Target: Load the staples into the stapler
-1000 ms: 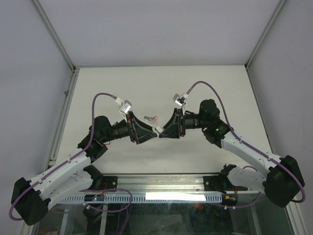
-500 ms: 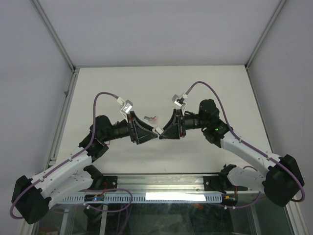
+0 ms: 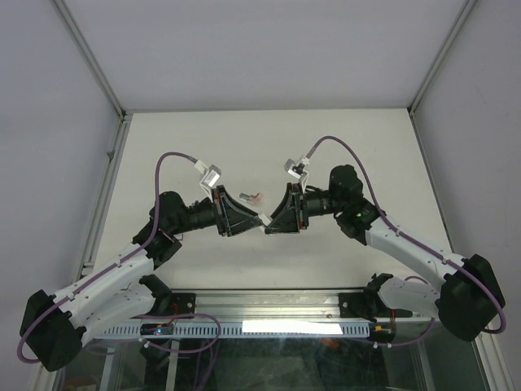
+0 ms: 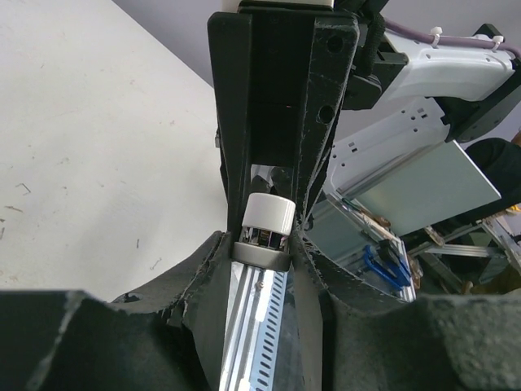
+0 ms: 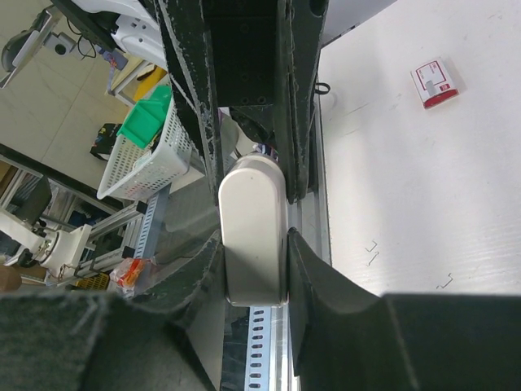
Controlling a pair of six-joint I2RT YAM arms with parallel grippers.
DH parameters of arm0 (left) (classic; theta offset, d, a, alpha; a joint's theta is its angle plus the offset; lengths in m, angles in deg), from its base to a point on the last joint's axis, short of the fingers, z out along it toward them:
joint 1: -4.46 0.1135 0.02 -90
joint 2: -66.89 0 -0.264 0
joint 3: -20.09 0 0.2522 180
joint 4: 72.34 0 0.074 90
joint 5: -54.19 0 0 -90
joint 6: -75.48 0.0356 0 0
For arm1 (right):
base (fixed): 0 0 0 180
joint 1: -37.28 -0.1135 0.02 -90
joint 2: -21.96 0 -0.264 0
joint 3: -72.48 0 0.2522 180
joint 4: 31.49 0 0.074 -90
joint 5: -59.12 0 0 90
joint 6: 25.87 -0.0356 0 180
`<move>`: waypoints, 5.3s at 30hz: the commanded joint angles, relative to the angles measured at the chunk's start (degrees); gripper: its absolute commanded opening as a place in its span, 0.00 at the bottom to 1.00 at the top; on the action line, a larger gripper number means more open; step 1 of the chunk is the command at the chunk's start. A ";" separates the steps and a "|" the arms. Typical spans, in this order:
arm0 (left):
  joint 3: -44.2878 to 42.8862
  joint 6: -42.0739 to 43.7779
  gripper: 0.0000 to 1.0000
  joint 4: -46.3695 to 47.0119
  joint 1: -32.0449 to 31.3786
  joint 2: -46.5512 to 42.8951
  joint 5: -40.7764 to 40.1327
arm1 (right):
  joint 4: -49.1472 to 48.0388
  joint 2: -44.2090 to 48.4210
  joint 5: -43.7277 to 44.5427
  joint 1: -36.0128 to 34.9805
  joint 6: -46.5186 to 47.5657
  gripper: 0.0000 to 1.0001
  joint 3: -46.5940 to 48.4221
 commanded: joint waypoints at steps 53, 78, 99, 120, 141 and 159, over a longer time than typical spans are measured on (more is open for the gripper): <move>-0.31 1.53 0.00 2.59 -0.34 -1.05 2.65 | -6.74 2.16 7.74 0.58 -4.66 0.60 3.52; 1.48 2.63 0.00 0.44 -0.30 -4.20 -2.88 | -4.68 8.33 14.93 1.70 -4.79 0.00 2.92; 4.16 2.25 0.21 -2.73 -0.34 -5.39 -7.02 | -5.34 21.54 27.42 5.93 -4.97 0.00 -2.40; -19.93 11.66 0.99 -34.35 7.84 0.18 -19.72 | -2.42 21.86 38.99 3.07 11.01 0.00 -8.79; -20.02 24.04 0.99 -40.18 25.93 -0.11 -38.33 | -29.69 -12.47 56.68 -12.47 22.89 0.00 -7.41; -19.19 24.58 0.99 -40.15 25.85 0.10 -37.51 | -34.80 -24.19 53.24 -12.32 24.41 0.00 -4.96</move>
